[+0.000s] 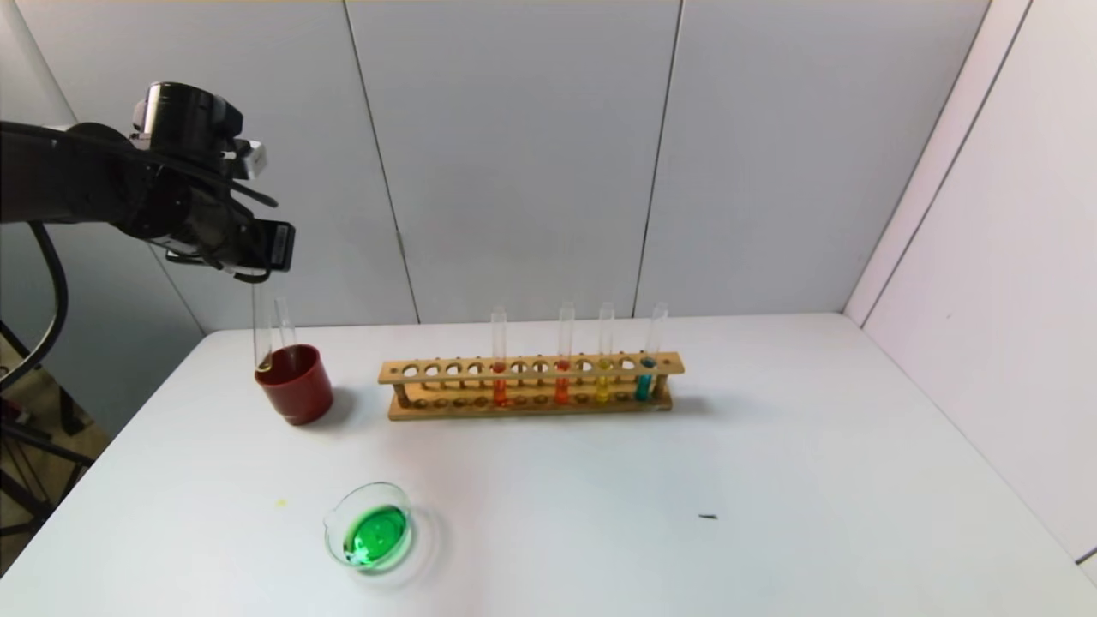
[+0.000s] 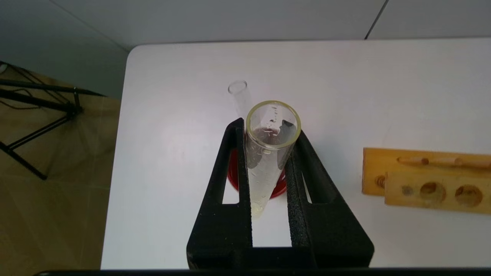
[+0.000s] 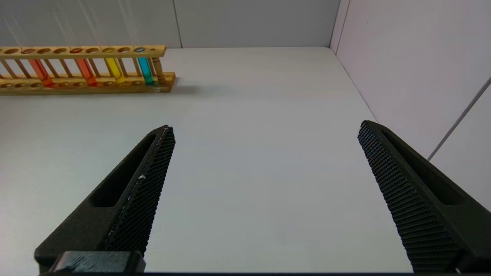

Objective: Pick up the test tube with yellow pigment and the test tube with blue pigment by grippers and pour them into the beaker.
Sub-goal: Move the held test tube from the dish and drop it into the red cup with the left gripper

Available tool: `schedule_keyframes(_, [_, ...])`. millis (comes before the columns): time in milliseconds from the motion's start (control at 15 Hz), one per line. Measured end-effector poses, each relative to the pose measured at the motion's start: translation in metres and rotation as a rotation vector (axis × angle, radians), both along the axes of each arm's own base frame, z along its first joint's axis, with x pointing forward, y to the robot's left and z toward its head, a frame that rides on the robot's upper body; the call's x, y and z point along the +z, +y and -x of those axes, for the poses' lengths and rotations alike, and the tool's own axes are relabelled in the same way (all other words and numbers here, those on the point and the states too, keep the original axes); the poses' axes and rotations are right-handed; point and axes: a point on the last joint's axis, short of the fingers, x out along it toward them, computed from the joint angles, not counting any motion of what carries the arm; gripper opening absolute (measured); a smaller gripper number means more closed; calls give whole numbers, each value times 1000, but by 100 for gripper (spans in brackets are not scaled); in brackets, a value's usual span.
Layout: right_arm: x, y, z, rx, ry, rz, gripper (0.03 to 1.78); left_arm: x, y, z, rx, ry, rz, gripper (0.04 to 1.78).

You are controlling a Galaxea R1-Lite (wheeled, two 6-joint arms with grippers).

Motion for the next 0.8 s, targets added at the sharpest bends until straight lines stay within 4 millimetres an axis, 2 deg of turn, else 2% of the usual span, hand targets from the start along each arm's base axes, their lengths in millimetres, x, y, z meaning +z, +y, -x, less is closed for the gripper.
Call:
schedule_keyframes(200, [0,0,0,0,0,0,174,-8,1,-11,16,-74,30,31])
schedule_keyframes(800, [0,0,0,0,0,0,174,-50,0,-22,22,-141,44,31])
